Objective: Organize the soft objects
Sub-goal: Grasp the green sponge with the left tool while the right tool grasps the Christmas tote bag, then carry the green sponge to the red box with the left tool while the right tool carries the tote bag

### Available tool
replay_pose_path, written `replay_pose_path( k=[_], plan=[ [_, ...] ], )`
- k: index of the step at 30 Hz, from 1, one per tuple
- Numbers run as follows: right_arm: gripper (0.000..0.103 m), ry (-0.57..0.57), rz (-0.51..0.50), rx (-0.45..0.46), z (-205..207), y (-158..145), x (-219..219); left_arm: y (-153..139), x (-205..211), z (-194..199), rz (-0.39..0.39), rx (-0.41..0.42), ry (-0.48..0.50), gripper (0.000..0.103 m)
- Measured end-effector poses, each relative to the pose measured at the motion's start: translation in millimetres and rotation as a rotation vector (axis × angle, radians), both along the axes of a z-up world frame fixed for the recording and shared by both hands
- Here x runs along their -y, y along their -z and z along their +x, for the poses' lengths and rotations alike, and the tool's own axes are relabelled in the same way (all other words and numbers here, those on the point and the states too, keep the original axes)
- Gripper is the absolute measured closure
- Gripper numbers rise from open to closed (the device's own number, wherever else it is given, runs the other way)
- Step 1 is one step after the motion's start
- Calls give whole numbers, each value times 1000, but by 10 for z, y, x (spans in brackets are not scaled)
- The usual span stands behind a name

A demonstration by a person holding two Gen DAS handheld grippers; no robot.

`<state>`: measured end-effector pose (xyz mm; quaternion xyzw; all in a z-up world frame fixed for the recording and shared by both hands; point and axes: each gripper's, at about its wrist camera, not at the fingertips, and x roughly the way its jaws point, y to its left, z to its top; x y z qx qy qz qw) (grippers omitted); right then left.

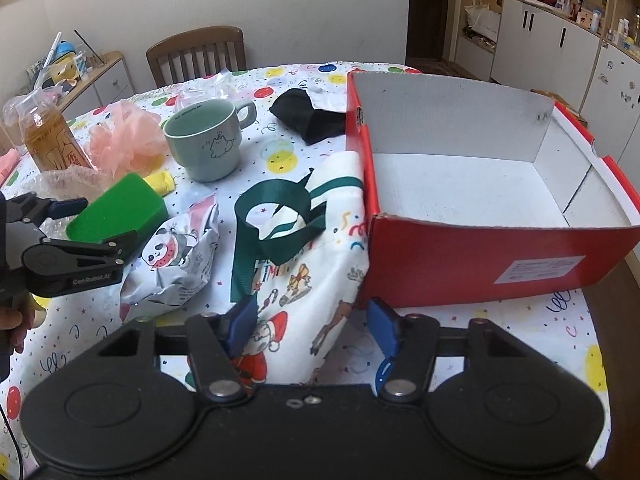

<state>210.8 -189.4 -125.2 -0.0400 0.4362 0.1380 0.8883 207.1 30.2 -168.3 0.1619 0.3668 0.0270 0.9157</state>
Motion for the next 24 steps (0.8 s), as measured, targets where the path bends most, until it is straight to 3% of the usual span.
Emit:
replay_pose_path(
  k=[9,19,24],
  plan=[
    [62,-12,1,11,8,-5,-41,28,43,28,38,2,13,35],
    [87,-26,33,55,-70,-124,-9,-78,19,-37,-4,31,-7,37],
    [92,-46,42,75,-120,-219,-27,-193,10,-93,-36,44,-29,37]
  ],
)
